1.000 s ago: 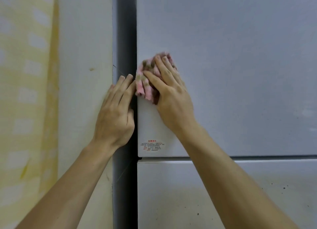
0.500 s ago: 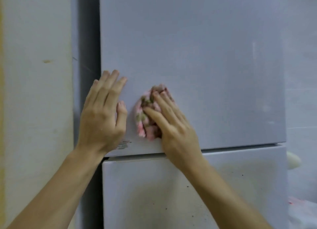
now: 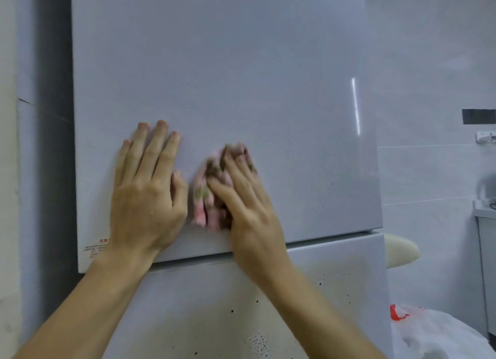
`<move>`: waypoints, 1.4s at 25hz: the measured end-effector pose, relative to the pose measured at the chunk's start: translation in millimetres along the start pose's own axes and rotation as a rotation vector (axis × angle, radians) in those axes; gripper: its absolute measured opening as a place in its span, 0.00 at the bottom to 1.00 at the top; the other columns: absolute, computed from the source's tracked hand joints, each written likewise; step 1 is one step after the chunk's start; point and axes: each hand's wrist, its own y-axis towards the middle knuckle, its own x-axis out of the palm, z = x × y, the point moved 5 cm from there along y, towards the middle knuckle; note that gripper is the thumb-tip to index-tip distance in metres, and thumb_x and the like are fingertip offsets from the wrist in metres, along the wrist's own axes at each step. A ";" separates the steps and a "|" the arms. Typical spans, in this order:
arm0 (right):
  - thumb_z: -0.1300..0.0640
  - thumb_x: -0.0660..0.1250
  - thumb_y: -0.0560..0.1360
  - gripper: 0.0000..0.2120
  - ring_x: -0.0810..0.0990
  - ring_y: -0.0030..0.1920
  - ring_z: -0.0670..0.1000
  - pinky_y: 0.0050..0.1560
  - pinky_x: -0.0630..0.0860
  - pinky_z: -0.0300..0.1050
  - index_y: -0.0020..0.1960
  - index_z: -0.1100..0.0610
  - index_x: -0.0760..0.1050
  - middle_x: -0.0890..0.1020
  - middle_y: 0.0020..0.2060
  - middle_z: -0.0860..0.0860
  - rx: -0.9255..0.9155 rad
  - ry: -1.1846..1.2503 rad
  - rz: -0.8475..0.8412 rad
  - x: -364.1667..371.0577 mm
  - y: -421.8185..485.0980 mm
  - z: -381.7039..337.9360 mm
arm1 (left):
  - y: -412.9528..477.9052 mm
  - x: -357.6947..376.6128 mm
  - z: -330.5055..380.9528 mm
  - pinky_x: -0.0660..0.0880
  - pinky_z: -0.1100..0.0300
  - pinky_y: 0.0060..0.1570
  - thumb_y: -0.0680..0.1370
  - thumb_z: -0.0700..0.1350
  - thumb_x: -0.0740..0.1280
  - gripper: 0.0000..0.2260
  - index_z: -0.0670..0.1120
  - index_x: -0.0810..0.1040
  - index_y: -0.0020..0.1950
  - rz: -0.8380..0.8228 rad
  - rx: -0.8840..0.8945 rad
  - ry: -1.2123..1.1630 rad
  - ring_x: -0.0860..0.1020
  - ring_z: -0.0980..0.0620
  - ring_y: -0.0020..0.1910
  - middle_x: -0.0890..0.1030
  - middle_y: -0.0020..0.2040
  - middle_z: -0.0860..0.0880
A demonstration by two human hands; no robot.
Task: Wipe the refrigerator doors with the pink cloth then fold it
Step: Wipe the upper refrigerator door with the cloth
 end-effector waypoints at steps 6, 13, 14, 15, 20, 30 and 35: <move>0.68 0.64 0.82 0.17 0.63 0.82 0.59 0.79 0.67 0.55 0.69 0.59 0.81 0.68 0.79 0.60 -0.098 -0.072 -0.085 -28.8 -1.1 35.8 | -1.0 10.3 21.6 0.46 0.48 0.84 0.82 0.44 0.57 0.26 0.43 0.67 0.81 -0.019 0.000 -0.003 0.56 0.41 0.84 0.62 0.84 0.43; 0.60 0.54 0.84 0.22 0.59 0.83 0.55 0.82 0.61 0.55 0.74 0.54 0.76 0.66 0.81 0.55 0.194 -0.012 0.086 -42.7 65.5 68.2 | 4.8 20.6 35.2 0.45 0.42 0.83 0.81 0.49 0.59 0.28 0.45 0.65 0.82 -0.023 -0.009 0.065 0.52 0.37 0.84 0.58 0.85 0.41; 0.60 0.55 0.84 0.21 0.59 0.83 0.55 0.82 0.60 0.54 0.74 0.55 0.76 0.66 0.81 0.56 0.172 0.000 0.075 -39.4 48.9 61.4 | 4.3 21.3 35.4 0.45 0.42 0.83 0.81 0.50 0.59 0.29 0.46 0.64 0.83 -0.023 -0.017 0.076 0.52 0.37 0.84 0.58 0.85 0.41; 0.62 0.58 0.85 0.19 0.59 0.83 0.55 0.82 0.60 0.54 0.73 0.57 0.77 0.66 0.81 0.57 0.137 0.015 0.061 -37.1 28.3 55.1 | 4.1 22.2 36.3 0.45 0.41 0.83 0.81 0.51 0.60 0.29 0.46 0.64 0.83 -0.028 -0.024 0.082 0.52 0.37 0.85 0.57 0.85 0.42; 0.67 0.66 0.83 0.14 0.65 0.81 0.59 0.79 0.67 0.59 0.65 0.61 0.82 0.71 0.77 0.60 -0.094 0.018 -0.135 -47.9 -55.8 51.9 | 7.0 26.7 52.1 0.43 0.41 0.83 0.81 0.48 0.59 0.28 0.49 0.64 0.83 -0.054 -0.026 0.056 0.51 0.42 0.85 0.57 0.85 0.45; 0.56 0.59 0.80 0.19 0.67 0.80 0.56 0.78 0.68 0.57 0.64 0.60 0.82 0.72 0.76 0.56 0.205 0.078 0.136 -86.2 34.8 117.4 | 14.0 48.1 92.7 0.44 0.42 0.83 0.81 0.48 0.58 0.29 0.45 0.64 0.83 -0.095 0.035 0.030 0.53 0.43 0.85 0.57 0.85 0.42; 0.61 0.64 0.85 0.11 0.65 0.81 0.57 0.79 0.66 0.59 0.60 0.63 0.84 0.72 0.77 0.58 0.095 0.122 -0.032 -78.4 -56.6 96.5 | 11.6 56.7 110.4 0.42 0.42 0.83 0.81 0.51 0.57 0.29 0.49 0.64 0.83 -0.135 0.081 0.042 0.52 0.44 0.85 0.57 0.85 0.46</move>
